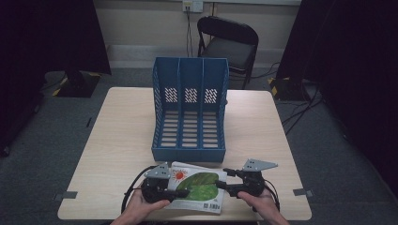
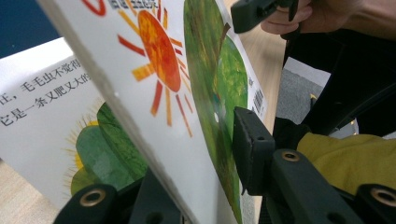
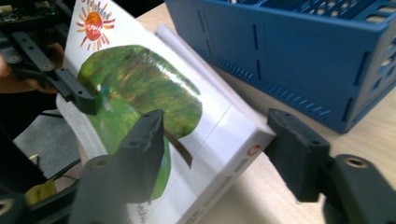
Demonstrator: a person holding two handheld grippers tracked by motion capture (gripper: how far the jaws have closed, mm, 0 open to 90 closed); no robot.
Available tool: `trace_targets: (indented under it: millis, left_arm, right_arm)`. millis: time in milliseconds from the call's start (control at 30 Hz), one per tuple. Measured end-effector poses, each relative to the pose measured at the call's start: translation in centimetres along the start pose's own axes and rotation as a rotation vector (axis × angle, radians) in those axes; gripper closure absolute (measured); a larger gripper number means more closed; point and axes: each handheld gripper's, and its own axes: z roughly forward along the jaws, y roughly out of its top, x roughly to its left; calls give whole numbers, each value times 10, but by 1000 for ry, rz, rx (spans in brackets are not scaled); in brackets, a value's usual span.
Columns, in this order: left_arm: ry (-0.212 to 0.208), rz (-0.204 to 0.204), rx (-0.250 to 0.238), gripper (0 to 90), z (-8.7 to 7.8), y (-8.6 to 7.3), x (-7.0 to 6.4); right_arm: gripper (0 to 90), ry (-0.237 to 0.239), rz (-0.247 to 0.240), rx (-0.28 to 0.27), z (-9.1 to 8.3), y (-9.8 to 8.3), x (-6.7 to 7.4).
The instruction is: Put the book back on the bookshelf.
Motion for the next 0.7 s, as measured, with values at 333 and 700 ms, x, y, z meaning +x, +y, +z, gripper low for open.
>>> trace_targets:
  millis: [333,700]
  left_arm:
    - [27,0,-3,731,-2,0,0]
    - [86,55,12,787,4,1,-4]
  right_arm:
    - [368,-9,-9,44,10,1,-1]
    - [553,55,-31,-82,-16,15,5]
